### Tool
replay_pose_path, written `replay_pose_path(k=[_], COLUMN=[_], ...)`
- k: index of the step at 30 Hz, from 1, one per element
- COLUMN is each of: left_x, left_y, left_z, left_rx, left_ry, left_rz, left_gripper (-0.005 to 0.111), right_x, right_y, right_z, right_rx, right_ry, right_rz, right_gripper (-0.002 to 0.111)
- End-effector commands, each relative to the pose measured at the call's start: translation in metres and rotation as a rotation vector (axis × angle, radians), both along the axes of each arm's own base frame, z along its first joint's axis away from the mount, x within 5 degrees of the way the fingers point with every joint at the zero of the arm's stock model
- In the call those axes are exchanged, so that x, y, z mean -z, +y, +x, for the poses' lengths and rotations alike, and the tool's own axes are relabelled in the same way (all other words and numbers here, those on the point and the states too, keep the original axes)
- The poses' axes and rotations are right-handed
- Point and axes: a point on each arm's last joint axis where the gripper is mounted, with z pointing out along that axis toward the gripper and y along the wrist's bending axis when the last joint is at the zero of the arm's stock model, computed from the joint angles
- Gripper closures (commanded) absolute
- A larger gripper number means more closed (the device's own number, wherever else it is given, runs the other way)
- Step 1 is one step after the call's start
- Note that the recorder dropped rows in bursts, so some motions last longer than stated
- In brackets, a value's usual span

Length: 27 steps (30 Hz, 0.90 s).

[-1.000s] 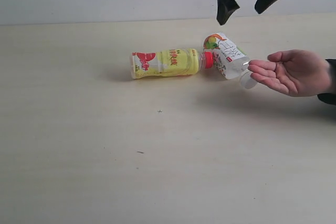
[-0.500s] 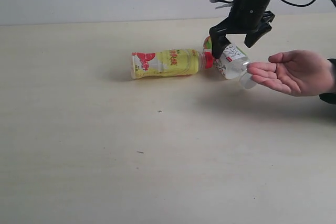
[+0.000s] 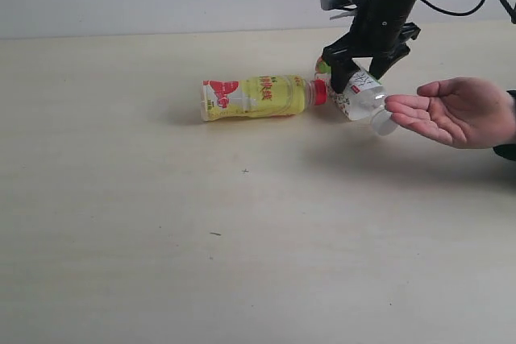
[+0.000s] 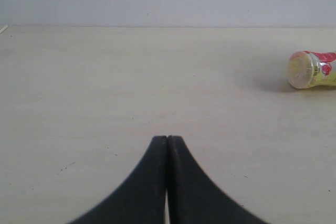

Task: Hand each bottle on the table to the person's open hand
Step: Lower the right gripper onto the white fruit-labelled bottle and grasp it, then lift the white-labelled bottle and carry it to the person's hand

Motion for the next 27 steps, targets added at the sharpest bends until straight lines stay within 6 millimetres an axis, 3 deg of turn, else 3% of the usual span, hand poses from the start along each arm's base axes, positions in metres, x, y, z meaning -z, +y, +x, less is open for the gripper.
replay_pose_path(k=[1,5,9,13,15,17,21,27], left_x=[-0.001,-0.001,-0.001,-0.001,-0.001,-0.001,-0.001,-0.001], left_y=[0.000,0.000,0.000,0.000,0.000,0.000,0.000,0.000], left_z=[0.000,0.000,0.000,0.000,0.000,0.000,0.000,0.000], left_rx=[-0.002,-0.002,-0.002,-0.002,-0.002,-0.002,-0.002,-0.002], left_ry=[-0.013,-0.013,-0.013,-0.013,-0.013,-0.013,-0.013,-0.013], left_rz=[-0.006,-0.006,-0.006,-0.006,-0.006,-0.006,-0.006,-0.006], left_gripper=[0.107,0.107,0.107,0.107,0.107,0.107,0.107,0.107], right_x=[-0.004,-0.005,-0.005,-0.030,-0.051,-0.087,-0.138,-0.184], right_y=[0.001,0.002,0.002,0.002,0.005,0.012,0.010,0.005], right_z=[0.001,0.001,0.001,-0.001,-0.004,-0.012,-0.026,-0.043], right_rx=[-0.010,-0.005,0.022,0.044,0.051,0.059,0.059,0.142], right_ry=[-0.017,-0.016,-0.011,-0.057,-0.089,-0.133,-0.230,-0.307], right_rz=[0.000,0.004,0.013,0.028,0.077,0.186,0.224,0.249], right_gripper=[0.068,0.109,0.108,0.108,0.108,0.108,0.108,0.108])
